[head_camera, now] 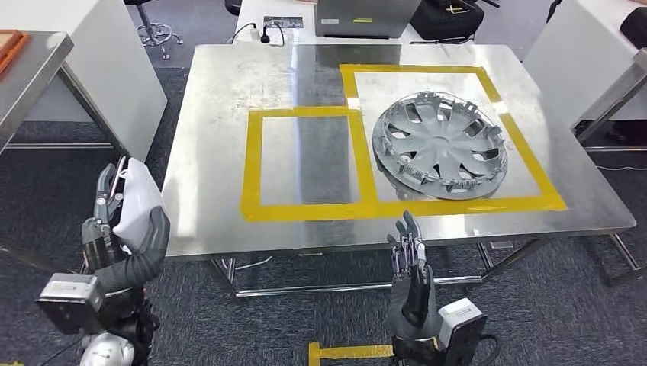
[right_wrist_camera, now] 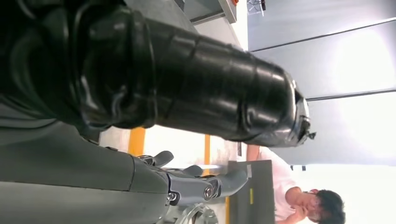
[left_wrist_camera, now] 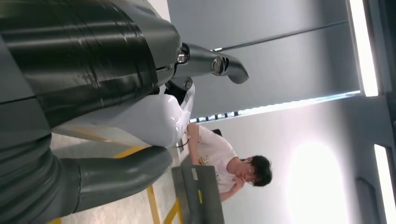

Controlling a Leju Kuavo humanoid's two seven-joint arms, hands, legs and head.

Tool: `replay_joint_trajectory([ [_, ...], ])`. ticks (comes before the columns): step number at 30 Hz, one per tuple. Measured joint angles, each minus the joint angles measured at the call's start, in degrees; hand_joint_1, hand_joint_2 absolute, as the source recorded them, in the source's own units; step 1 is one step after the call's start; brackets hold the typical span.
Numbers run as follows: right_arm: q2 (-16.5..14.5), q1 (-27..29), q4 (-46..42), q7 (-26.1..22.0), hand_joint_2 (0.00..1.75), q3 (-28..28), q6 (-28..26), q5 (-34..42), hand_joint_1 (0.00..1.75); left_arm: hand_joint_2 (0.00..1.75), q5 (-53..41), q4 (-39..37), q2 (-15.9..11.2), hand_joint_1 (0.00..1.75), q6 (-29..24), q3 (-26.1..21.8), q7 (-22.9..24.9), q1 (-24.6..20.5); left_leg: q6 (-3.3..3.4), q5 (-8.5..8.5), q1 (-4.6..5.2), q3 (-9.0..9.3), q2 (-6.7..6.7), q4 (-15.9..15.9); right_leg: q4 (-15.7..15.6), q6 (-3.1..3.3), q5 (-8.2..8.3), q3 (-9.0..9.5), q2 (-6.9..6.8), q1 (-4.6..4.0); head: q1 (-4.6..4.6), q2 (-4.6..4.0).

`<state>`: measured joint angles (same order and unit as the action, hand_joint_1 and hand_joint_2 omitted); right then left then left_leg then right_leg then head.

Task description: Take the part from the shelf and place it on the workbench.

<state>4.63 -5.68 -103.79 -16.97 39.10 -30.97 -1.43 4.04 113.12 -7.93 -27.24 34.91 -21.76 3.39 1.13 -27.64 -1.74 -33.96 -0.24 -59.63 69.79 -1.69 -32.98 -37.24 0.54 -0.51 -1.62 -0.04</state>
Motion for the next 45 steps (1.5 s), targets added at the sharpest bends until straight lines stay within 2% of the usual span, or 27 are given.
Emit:
replay_joint_trajectory([
  [2, 0.0, 0.1, 0.0, -0.1, 0.00, 0.1, 0.3, 0.0, 0.00, 1.75, -0.1, 0.0, 0.0, 1.75, 0.1, 0.0, 0.0, 0.0, 0.04, -0.78, 0.04, 0.77, -0.05, 0.0, 4.2, -0.21, -0.36, -3.71, -0.02, 0.32, -0.43, 0.00],
  [3, 0.0, 0.1, 0.0, -0.1, 0.00, 0.1, 0.4, 0.0, 0.00, 1.75, -0.1, 0.0, 0.0, 1.75, 0.1, 0.0, 0.0, 0.0, 0.01, -1.26, 0.06, 1.43, -0.06, 0.0, 3.7, -0.09, 1.04, -4.31, -0.03, 0.36, -0.65, 0.00],
  [5, 0.0, 0.1, 0.0, -0.2, 0.00, 0.2, 0.8, 0.0, 0.00, 1.75, -0.1, 0.0, 0.0, 1.75, 0.2, 0.0, 0.0, 0.0, -0.08, -2.33, 0.11, 2.77, -0.05, 0.2, -2.7, 0.68, 6.42, -2.86, -0.08, 0.18, -1.18, 0.00],
  [6, 0.0, 0.1, 0.1, -0.2, 0.00, 0.2, 0.8, 0.0, 0.00, 1.75, -0.2, 0.0, 0.0, 1.75, 0.3, 0.0, 0.0, -0.1, -0.15, -2.72, 0.14, 3.53, -0.08, 0.4, -5.8, 1.14, 8.17, -1.94, -0.17, -0.05, -1.29, 0.00],
  [7, 0.0, 0.1, 0.1, -0.3, 0.00, 0.2, 0.9, 0.1, 0.00, 1.75, -0.2, 0.0, 0.0, 1.75, 0.4, 0.0, 0.0, -0.1, -0.32, -2.97, 0.12, 4.03, -0.08, 0.8, -8.1, 1.66, 8.68, -1.22, -0.30, -0.36, -1.42, 0.00],
  [9, 0.1, 0.3, 0.0, -0.3, 0.00, 0.2, 0.9, 0.1, 0.00, 1.75, -0.2, 0.0, 0.0, 1.75, 0.6, 0.0, 0.0, -0.1, -0.93, -2.93, 0.13, 5.04, -0.02, 1.5, -10.5, 2.60, 8.19, -0.26, -0.43, -0.84, -1.69, 0.00],
  [12, 0.1, 0.6, -0.2, -0.4, 0.00, 0.2, 0.9, 0.1, 0.00, 1.75, -0.1, 0.0, 0.0, 1.75, 1.0, 0.1, 0.0, -0.1, -1.73, -2.83, 0.19, 5.55, 0.15, 0.5, -13.0, 3.33, 9.01, 2.73, -0.21, -0.57, -1.51, 0.00],
  [14, 0.1, 0.6, -0.3, -0.5, 0.00, 0.2, 0.9, 0.1, 0.00, 1.75, 0.0, 0.0, 0.0, 1.75, 1.1, 0.2, 0.0, -0.2, -1.87, -4.47, 0.17, 2.94, 0.15, -4.3, -13.7, 3.60, 8.69, 4.50, -0.12, -0.40, -0.84, 0.00],
  [16, 0.1, 0.7, -0.3, -0.5, 0.00, 0.2, 0.9, 0.0, 0.00, 1.75, 0.0, -0.1, 0.0, 1.75, 1.1, 0.2, 0.0, -0.3, -2.05, -6.77, 0.22, -1.57, 0.14, -10.7, -13.7, 3.84, 8.14, 5.04, 0.03, -0.53, -0.03, 0.00],
  [17, 0.1, 0.8, -0.2, -0.5, 0.00, 0.2, 0.9, 0.0, 0.00, 1.75, 0.1, -0.2, 0.0, 1.75, 1.1, 0.3, 0.0, -0.2, -2.13, -7.11, 0.23, -3.49, 0.14, -12.4, -13.6, 3.86, 7.79, 5.25, 0.13, -0.62, 0.26, 0.00],
  [18, 0.1, 0.9, -0.2, -0.5, 0.00, 0.2, 0.9, 0.0, 0.00, 1.75, 0.1, -0.2, 0.0, 1.75, 1.0, 0.3, 0.0, -0.2, -2.16, -6.35, 0.24, -4.53, 0.13, -12.5, -13.5, 3.80, 7.39, 5.53, 0.26, -0.68, 0.51, 0.00],
  [19, 0.1, 0.9, -0.2, -0.5, 0.00, 0.2, 0.9, 0.0, 0.00, 1.75, 0.1, -0.3, 0.0, 1.75, 1.0, 0.3, 0.0, -0.2, -2.14, -4.43, 0.24, -4.59, 0.13, -10.6, -13.2, 3.68, 6.94, 5.92, 0.43, -0.72, 0.72, 0.00],
  [21, 0.1, 1.0, -0.2, -0.5, 0.00, 0.2, 0.8, -0.1, 0.00, 1.75, 0.0, -0.4, 0.0, 1.75, 1.0, 0.4, 0.0, -0.3, -1.87, 0.26, 0.34, -2.66, -0.04, -3.8, -12.8, 3.31, 5.91, 6.58, 0.71, -0.72, 1.04, 0.00],
  [23, 0.1, 0.9, -0.2, -0.5, 0.00, 0.2, 0.8, -0.1, 0.00, 1.75, -0.3, -0.4, 0.0, 1.75, 0.8, 0.4, 0.2, -0.4, -1.37, 0.82, 0.65, -1.11, -0.30, 0.5, -12.3, 2.70, 5.16, 6.70, 0.93, -0.64, 1.24, 0.00],
  [25, 0.1, 1.0, -0.2, -0.4, 0.00, 0.3, 1.1, -0.1, 0.00, 1.75, -1.2, -0.4, 0.0, 1.75, 0.7, 0.4, 0.8, -0.5, -0.59, 0.21, 0.80, -0.54, -0.35, 1.2, -11.7, 1.96, 5.00, 6.74, 1.09, -0.66, 1.41, 0.00],
  [27, 0.1, 0.8, -0.2, -0.4, 0.00, 0.3, 1.7, 0.1, 0.00, 1.75, -2.6, -0.4, 0.1, 1.75, 0.6, 0.3, 2.1, -1.1, 0.07, 1.11, 0.37, 0.54, -0.20, 1.5, -10.6, 1.31, 4.68, 6.36, 0.99, -0.76, 1.48, 0.00],
  [29, 0.1, 0.4, -0.2, -0.5, 0.00, 0.3, 2.4, 0.2, 0.00, 1.75, -4.0, -0.4, 0.1, 1.75, 0.6, 0.1, 3.4, -2.0, 0.35, 0.94, 0.00, 1.47, -0.07, 1.8, -6.3, 0.54, 3.22, 3.85, 0.59, -0.42, 0.87, 0.00],
  [32, 0.1, 0.3, -0.1, -0.6, 0.00, 0.3, 2.8, 0.4, 0.00, 1.75, -4.9, -0.4, 0.1, 1.75, 0.7, -0.4, 4.5, -2.6, 0.36, 0.22, -0.01, 2.10, 0.05, 1.8, 3.4, -0.57, 0.20, -2.86, 0.03, 0.50, 0.03, 0.00],
  [33, 0.1, 0.4, 0.0, -0.6, 0.00, 0.3, 2.9, 0.4, 0.00, 1.75, -5.4, -0.5, 0.1, 1.75, 0.6, -0.6, 4.9, -2.6, 0.29, -0.11, -0.02, 2.44, 0.07, 1.8, 4.1, -0.70, 0.44, -4.09, -0.04, 0.68, -0.13, 0.00],
  [34, 0.1, 0.4, 0.0, -0.6, 0.00, 0.3, 2.9, 0.4, 0.00, 1.75, -6.0, -0.5, 0.1, 1.75, 0.6, -0.7, 5.4, -2.7, 0.19, -0.47, -0.04, 2.90, 0.06, 1.8, 2.8, -0.66, 1.77, -4.31, -0.08, 0.80, -0.32, 0.00],
  [36, 0.1, 0.4, 0.1, -0.7, 0.00, 0.3, 3.0, 0.4, 0.00, 1.75, -7.7, -0.4, 0.1, 1.75, 0.8, -0.8, 7.3, -3.3, -0.10, -1.29, -0.07, 3.78, 0.03, 1.9, -4.5, -0.29, 6.94, -2.39, -0.21, 0.84, -0.82, 0.00],
  [37, 0.1, 0.3, 0.1, -0.7, 0.00, 0.3, 3.1, 0.4, 0.00, 1.75, -8.2, -0.4, 0.1, 1.75, 1.1, -0.8, 8.5, -3.7, -0.32, -1.66, -0.05, 4.26, -0.02, 1.9, -7.8, -0.02, 8.05, -1.34, -0.37, 0.69, -1.02, 0.00],
  [38, 0.1, 0.2, 0.2, -0.7, 0.00, 0.3, 3.2, 0.4, 0.00, 1.75, -8.6, -0.4, 0.0, 1.75, 1.6, -0.9, 9.7, -4.1, -0.66, -2.02, -0.03, 4.54, -0.06, 2.1, -10.0, 0.27, 8.31, -0.45, -0.53, 0.51, -1.20, 0.00],
  [40, 0.0, 0.1, 0.3, -0.8, 0.00, 0.3, 3.6, 0.6, 0.00, 1.75, -8.6, -0.4, -0.2, 1.75, 2.9, -1.1, 11.9, -5.0, -1.45, -2.02, 0.03, 5.25, -0.07, 2.0, -11.3, 1.00, 7.03, 0.31, -0.62, 0.16, -1.23, 0.00],
  [42, -0.1, -0.1, 0.4, -1.0, 0.00, 0.3, 4.1, 0.8, 0.00, 1.75, -8.6, -0.5, -0.5, 1.75, 3.9, -1.3, 13.7, -5.9, -1.97, -2.06, -0.03, 5.46, 0.06, 1.0, -12.2, 2.08, 7.94, 1.81, -0.38, 0.15, -0.93, 0.00],
  [44, -0.3, -0.4, 0.5, -1.2, 0.00, 0.3, 4.6, 1.2, 0.00, 1.75, -8.7, -0.6, -1.0, 1.75, 4.6, -1.6, 15.3, -7.1, -2.08, -3.91, -0.06, 3.74, 0.12, -2.6, -12.6, 2.93, 8.41, 3.29, -0.33, 0.18, -0.32, 0.00],
  [45, -0.4, -0.5, 0.5, -1.3, 0.00, 0.3, 4.9, 1.4, 0.00, 1.75, -8.8, -0.7, -1.2, 1.75, 4.9, -1.8, 15.9, -7.6, -2.08, -5.37, -0.03, 1.80, 0.12, -5.7, -12.6, 3.21, 8.36, 3.63, -0.34, 0.09, 0.07, 0.00],
])
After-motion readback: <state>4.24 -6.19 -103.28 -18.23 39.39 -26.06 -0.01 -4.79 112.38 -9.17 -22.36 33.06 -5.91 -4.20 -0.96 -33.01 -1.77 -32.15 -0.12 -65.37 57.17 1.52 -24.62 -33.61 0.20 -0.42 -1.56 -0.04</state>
